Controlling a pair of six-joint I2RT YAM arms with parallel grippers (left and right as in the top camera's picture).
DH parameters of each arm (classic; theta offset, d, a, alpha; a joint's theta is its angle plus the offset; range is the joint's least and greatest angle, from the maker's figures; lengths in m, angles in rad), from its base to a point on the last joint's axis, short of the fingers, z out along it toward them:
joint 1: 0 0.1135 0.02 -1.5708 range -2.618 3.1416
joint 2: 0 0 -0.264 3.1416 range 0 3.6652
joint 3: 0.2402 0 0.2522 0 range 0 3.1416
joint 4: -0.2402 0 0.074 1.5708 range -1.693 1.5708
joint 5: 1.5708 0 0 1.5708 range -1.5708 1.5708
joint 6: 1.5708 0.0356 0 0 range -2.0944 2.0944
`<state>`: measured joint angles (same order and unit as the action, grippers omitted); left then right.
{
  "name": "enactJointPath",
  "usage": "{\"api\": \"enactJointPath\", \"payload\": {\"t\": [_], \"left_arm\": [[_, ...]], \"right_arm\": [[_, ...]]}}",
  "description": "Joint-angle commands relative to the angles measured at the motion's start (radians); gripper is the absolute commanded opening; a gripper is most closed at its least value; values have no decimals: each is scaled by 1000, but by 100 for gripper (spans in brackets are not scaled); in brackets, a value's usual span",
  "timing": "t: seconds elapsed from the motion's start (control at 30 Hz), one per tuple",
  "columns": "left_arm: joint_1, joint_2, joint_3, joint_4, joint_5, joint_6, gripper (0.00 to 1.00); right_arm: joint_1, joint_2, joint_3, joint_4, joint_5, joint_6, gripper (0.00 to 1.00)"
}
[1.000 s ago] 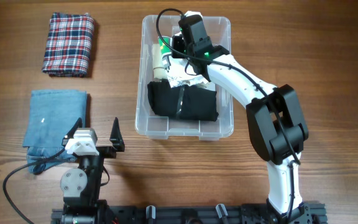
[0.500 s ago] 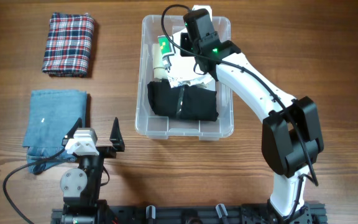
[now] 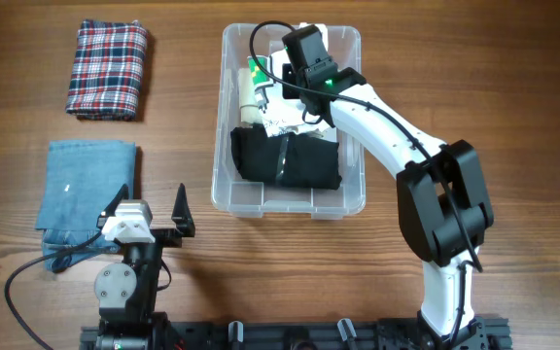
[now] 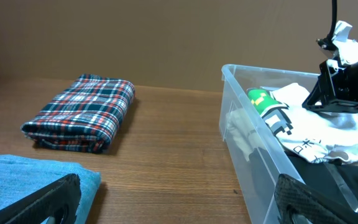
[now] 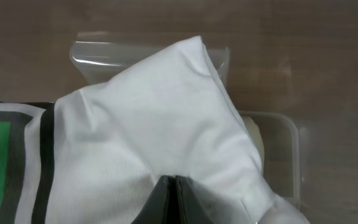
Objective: Pack container
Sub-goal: 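Open the right gripper and withdraw it to the right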
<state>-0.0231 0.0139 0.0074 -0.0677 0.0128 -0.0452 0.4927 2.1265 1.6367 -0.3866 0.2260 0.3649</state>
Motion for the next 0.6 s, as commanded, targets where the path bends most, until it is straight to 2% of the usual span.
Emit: {"api": "enactJointPath", "payload": {"t": [0.0,0.2,0.33,0.57], "left_arm": [[6,-7,-2,-6,-6,15,100],[6,-7,-2,-6,-6,15,100],[6,-7,-2,-6,-6,15,100],[6,-7,-2,-6,-6,15,100]], "right_arm": [[-5,-35,3,-35,14,0,4],[-5,-269,10,-66,13,-22,4],[-5,-430,10,-108,39,-79,11],[-67,-573,10,-318,187,-42,16]]}}
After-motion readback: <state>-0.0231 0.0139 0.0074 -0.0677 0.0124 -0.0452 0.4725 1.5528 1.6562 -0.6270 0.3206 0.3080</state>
